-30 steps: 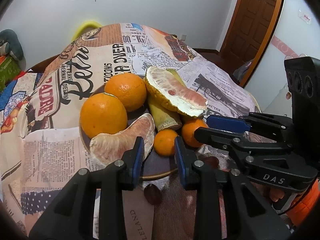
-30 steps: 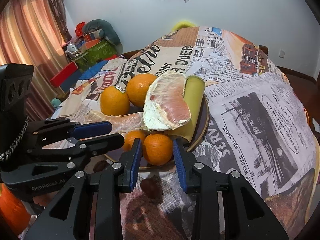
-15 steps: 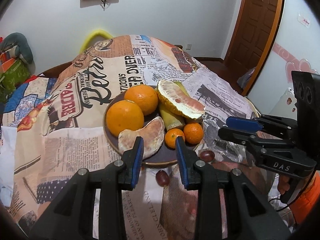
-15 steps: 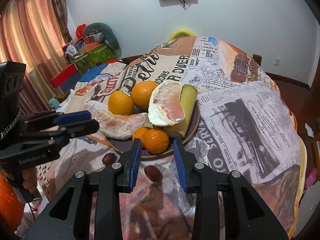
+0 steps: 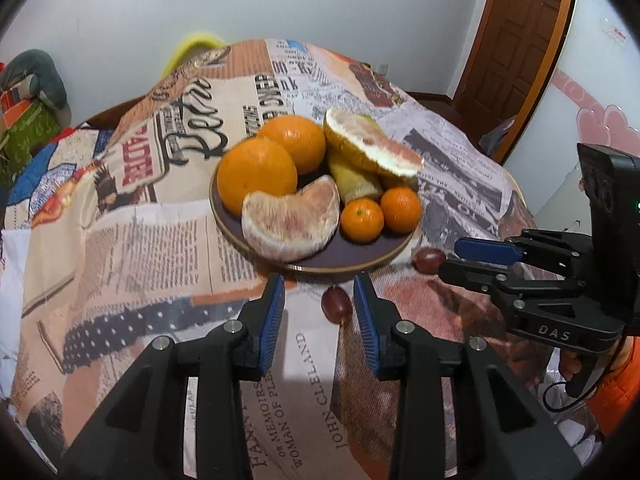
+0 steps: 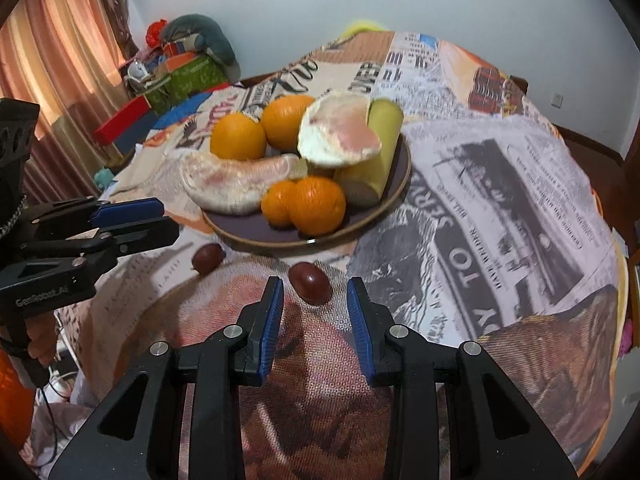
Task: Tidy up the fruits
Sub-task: 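Grasp a red date with right tool while left tool grasps the other date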
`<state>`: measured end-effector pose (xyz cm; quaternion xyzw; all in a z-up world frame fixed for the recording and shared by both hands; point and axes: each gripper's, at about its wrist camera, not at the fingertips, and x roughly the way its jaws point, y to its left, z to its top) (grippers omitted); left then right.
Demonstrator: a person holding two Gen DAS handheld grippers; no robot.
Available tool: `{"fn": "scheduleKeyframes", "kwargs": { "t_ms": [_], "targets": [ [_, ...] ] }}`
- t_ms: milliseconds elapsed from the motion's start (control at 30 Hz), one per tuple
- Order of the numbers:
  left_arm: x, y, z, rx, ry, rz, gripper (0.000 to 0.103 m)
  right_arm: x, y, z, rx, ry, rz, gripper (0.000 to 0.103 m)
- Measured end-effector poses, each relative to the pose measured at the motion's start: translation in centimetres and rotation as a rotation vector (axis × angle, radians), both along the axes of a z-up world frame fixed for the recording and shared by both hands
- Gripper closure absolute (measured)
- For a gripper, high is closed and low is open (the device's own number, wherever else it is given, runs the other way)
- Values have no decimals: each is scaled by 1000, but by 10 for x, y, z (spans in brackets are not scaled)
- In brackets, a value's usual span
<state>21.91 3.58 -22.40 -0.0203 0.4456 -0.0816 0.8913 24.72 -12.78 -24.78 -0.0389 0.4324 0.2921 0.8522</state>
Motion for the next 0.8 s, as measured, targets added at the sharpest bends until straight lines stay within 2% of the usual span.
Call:
{"fn": "scheduleKeyframes", "kwargs": {
  "t_ms": [200,300,400,500,800],
  "targets": [
    [2,0,-16,-4,42,-5,67,8,5,-8,-15,4,13,73],
    [5,1,-23,-15,61,-7,67,13,6,-9,13,21,12,73],
    [5,-1,-25,-27,61,-16,66,12,11,-10,-1,8,20,74],
    [6,-5,-25,-24,60,-32,66,9,13,-10,-25,-14,23,81],
    [8,-17,-31,-16,62,-65,67,5,9,-8,-13,-17,27,82]
  ]
}}
